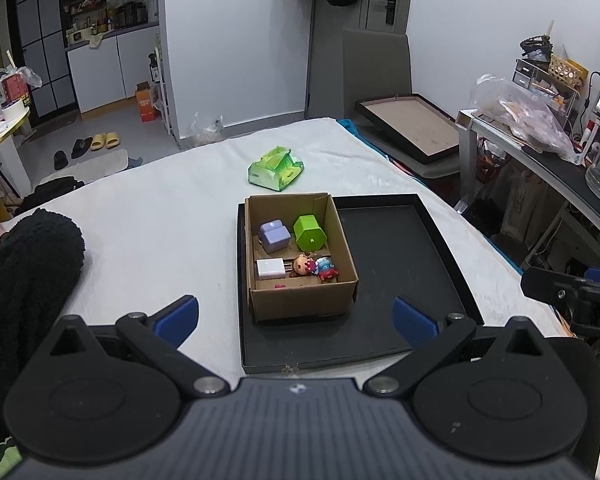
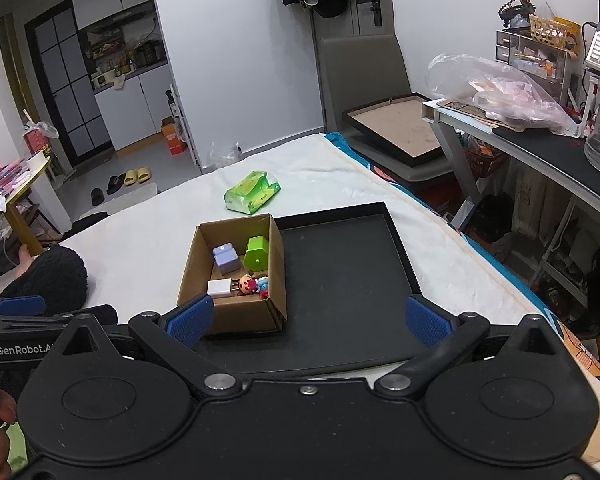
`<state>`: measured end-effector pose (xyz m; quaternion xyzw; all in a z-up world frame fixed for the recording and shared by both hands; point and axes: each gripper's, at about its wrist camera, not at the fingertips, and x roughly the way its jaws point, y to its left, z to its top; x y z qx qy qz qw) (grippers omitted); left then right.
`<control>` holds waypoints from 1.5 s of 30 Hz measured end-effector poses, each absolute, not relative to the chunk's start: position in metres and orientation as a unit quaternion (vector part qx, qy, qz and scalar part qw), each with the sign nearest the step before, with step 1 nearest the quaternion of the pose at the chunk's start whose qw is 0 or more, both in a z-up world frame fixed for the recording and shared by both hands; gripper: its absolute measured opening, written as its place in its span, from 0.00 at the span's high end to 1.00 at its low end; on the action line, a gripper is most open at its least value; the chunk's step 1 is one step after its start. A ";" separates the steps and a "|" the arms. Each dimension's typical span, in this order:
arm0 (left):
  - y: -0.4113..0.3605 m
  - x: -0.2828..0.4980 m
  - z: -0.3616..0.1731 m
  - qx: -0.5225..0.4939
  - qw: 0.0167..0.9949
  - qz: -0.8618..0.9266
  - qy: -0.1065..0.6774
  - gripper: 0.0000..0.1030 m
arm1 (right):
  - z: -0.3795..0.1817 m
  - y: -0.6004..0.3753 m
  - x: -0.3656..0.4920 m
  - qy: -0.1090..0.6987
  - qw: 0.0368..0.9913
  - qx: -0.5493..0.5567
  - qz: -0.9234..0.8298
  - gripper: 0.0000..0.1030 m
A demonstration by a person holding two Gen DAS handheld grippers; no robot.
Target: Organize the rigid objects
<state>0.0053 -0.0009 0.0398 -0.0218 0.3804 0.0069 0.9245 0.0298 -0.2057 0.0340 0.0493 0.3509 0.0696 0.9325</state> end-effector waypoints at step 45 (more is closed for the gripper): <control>0.001 0.008 0.040 -0.024 0.929 0.017 0.368 0.01 | 0.025 -0.211 0.036 0.357 0.930 0.055 0.064 0.00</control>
